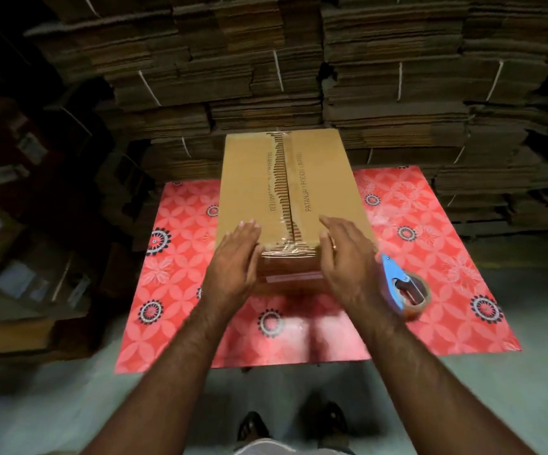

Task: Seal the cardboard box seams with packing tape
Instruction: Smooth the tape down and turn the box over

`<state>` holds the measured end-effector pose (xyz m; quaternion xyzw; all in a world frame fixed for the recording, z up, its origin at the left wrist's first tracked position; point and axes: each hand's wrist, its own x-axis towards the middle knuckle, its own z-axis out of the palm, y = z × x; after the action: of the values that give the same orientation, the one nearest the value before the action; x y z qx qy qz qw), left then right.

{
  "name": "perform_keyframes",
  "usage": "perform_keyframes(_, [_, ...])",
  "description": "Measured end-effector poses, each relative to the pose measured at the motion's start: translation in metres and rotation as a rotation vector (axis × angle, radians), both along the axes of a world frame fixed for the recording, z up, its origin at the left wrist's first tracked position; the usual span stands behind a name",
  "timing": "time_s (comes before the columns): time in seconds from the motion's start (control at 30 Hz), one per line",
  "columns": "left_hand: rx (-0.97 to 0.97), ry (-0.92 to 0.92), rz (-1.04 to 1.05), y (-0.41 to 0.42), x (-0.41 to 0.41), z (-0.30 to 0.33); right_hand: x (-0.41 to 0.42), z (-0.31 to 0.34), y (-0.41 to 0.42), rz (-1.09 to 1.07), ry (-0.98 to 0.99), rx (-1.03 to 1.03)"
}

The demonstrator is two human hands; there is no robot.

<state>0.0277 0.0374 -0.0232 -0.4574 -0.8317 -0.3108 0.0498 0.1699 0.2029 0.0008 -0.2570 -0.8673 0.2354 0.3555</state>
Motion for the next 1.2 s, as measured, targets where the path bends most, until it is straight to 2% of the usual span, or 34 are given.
perform_keyframes(0.1, [-0.018,-0.06,0.057,-0.032,-0.026,-0.003,-0.045,-0.008,-0.046,0.199,-0.104,0.099])
perform_keyframes(0.2, [-0.036,-0.091,0.049,-0.053,-0.042,-0.01,-0.076,-0.018,-0.075,0.277,-0.181,0.185])
perform_keyframes(0.33, [-0.001,-0.076,0.006,-0.063,-0.046,-0.016,-0.092,-0.025,-0.092,0.279,-0.229,0.282])
perform_keyframes(0.5, [0.05,0.031,-0.046,-0.058,-0.051,-0.03,-0.094,-0.053,-0.088,0.217,-0.353,0.323])
perform_keyframes(0.73, [0.083,0.131,-0.092,-0.066,-0.058,-0.05,-0.087,-0.064,-0.079,0.297,-0.329,0.382])
perform_keyframes(0.93, [0.089,0.047,-0.134,-0.072,-0.058,-0.038,-0.083,-0.059,-0.073,0.296,-0.275,0.394])
perform_keyframes(1.03, [0.168,0.015,-0.041,-0.064,-0.054,-0.034,-0.089,-0.063,-0.073,0.256,-0.28,0.352])
perform_keyframes(1.1, [0.179,0.037,-0.001,-0.059,-0.053,-0.037,-0.089,-0.065,-0.075,0.241,-0.272,0.352])
perform_keyframes(1.2, [0.145,0.071,-0.061,-0.062,-0.056,-0.046,-0.085,-0.062,-0.074,0.285,-0.278,0.364])
